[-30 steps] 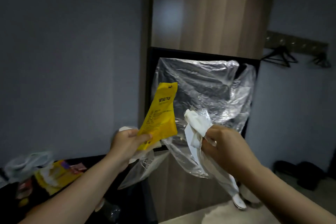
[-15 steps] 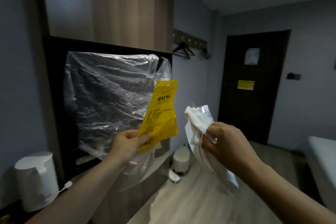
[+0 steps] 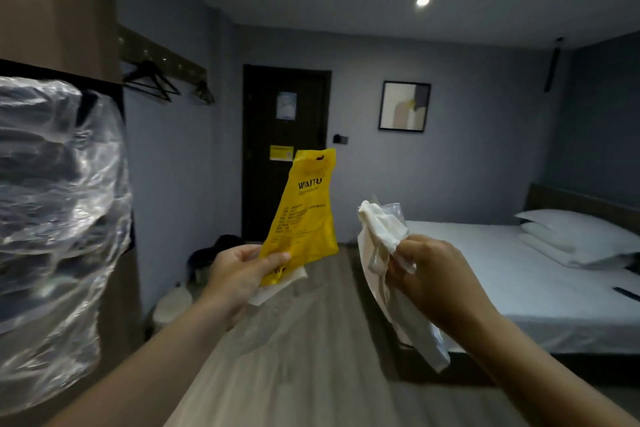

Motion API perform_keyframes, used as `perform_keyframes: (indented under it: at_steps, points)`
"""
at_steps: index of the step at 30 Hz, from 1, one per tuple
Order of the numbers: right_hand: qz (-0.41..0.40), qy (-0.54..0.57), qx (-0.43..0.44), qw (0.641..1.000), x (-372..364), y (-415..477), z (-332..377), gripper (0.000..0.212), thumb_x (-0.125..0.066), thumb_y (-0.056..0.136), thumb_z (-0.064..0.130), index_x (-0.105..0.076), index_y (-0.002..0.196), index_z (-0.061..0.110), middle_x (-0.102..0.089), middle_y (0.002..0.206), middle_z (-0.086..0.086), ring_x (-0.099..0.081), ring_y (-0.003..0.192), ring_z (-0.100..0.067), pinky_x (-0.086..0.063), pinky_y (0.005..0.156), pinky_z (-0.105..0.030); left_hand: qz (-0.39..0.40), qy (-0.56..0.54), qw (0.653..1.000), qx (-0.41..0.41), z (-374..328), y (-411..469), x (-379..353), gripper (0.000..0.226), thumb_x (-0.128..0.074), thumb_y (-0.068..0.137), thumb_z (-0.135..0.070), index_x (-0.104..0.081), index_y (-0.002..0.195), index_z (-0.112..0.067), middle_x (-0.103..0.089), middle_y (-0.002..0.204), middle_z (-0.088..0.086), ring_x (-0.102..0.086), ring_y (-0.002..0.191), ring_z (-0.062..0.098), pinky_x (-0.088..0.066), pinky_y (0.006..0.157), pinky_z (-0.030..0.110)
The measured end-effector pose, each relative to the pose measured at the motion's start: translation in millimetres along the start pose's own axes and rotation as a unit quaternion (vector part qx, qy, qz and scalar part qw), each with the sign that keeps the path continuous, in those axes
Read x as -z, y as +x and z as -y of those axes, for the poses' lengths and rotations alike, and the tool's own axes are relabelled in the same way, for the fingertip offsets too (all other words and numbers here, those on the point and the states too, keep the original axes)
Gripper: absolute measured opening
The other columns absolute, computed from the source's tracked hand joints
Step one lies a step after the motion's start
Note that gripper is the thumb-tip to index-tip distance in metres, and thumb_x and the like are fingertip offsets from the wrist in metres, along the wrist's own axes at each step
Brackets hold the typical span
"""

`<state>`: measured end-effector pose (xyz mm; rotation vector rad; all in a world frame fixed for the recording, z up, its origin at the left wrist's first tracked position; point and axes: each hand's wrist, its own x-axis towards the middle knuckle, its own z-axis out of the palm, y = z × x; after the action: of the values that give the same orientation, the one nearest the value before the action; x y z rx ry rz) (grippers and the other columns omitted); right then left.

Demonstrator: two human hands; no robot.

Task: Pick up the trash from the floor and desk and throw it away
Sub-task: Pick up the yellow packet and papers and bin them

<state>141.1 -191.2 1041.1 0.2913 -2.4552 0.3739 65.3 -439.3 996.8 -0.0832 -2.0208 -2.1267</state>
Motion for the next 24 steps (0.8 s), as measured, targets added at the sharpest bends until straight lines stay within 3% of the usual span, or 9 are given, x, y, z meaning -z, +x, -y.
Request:
perform_keyframes:
  at_steps: [2, 4, 8, 11, 13, 19, 24]
  points:
    - [-0.008, -0.013, -0.02, 1.0, 18, -11, -19, 0.018, -0.062, 0.089, 0.03, -0.073, 0.086, 0.016, -0.068, 0.088, 0.001, -0.063, 0.072, -0.015, -0.055, 0.067, -0.033, 0.031, -0.002, 1.0, -0.004, -4, -3, -28, 0.017, -0.081, 0.07, -0.015, -0.072, 0.083, -0.009, -0.073, 0.065, -0.001, -0.067, 0.056, 0.011, -0.048, 0.048, 0.021]
    - [-0.012, -0.022, -0.042, 0.999, 35, -20, -37, 0.018, -0.063, 0.088, 0.029, -0.073, 0.09, 0.014, -0.069, 0.09, 0.0, -0.064, 0.073, -0.016, -0.056, 0.068, -0.035, 0.063, -0.004, 0.998, -0.007, -11, -8, -54, 0.024, -0.083, 0.068, -0.017, -0.072, 0.086, -0.005, -0.073, 0.071, 0.006, -0.066, 0.059, 0.017, -0.047, 0.053, 0.026]
    - [-0.028, -0.044, -0.073, 0.996, 65, -34, -75, 0.019, -0.066, 0.086, 0.029, -0.072, 0.089, 0.011, -0.07, 0.09, -0.004, -0.066, 0.073, -0.019, -0.057, 0.068, -0.036, 0.102, -0.007, 0.994, -0.034, -26, -18, -101, 0.022, -0.084, 0.066, -0.019, -0.069, 0.077, -0.006, -0.07, 0.07, 0.012, -0.064, 0.061, 0.023, -0.047, 0.057, 0.03]
    - [-0.033, -0.054, -0.072, 0.995, 83, -41, -102, 0.018, -0.067, 0.085, 0.031, -0.071, 0.091, 0.015, -0.07, 0.092, 0.001, -0.061, 0.068, -0.004, -0.049, 0.061, -0.011, 0.124, -0.006, 0.991, -0.051, -35, -25, -129, 0.039, -0.082, 0.058, -0.032, -0.068, 0.08, -0.003, -0.066, 0.066, 0.014, -0.062, 0.061, 0.026, -0.05, 0.064, 0.037]
    - [-0.032, -0.054, -0.07, 0.996, 91, -39, -116, 0.019, -0.067, 0.083, 0.031, -0.071, 0.094, 0.016, -0.07, 0.093, 0.002, -0.056, 0.067, 0.0, -0.039, 0.056, -0.003, 0.126, -0.007, 0.99, -0.058, -38, -27, -143, 0.045, -0.08, 0.053, -0.037, -0.068, 0.078, -0.002, -0.063, 0.061, 0.01, -0.059, 0.056, 0.023, -0.048, 0.065, 0.037]
    - [-0.057, -0.041, -0.049, 0.996, 95, -12, -148, 0.021, -0.067, 0.082, 0.033, -0.072, 0.089, 0.014, -0.069, 0.092, 0.003, -0.057, 0.067, -0.003, -0.038, 0.057, -0.002, 0.118, -0.026, 0.99, -0.074, -47, -15, -163, 0.054, -0.081, 0.044, -0.041, -0.07, 0.081, -0.003, -0.07, 0.079, 0.021, -0.066, 0.068, 0.03, -0.053, 0.066, 0.04]
    - [-0.054, -0.032, -0.023, 0.998, 73, 20, -160, 0.024, -0.067, 0.078, 0.035, -0.071, 0.089, 0.013, -0.066, 0.093, 0.005, -0.055, 0.068, -0.003, -0.034, 0.056, 0.002, 0.122, -0.038, 0.989, -0.08, -47, 10, -163, 0.045, -0.085, 0.052, -0.032, -0.067, 0.08, -0.003, -0.069, 0.074, 0.017, -0.064, 0.061, 0.023, -0.05, 0.06, 0.031]
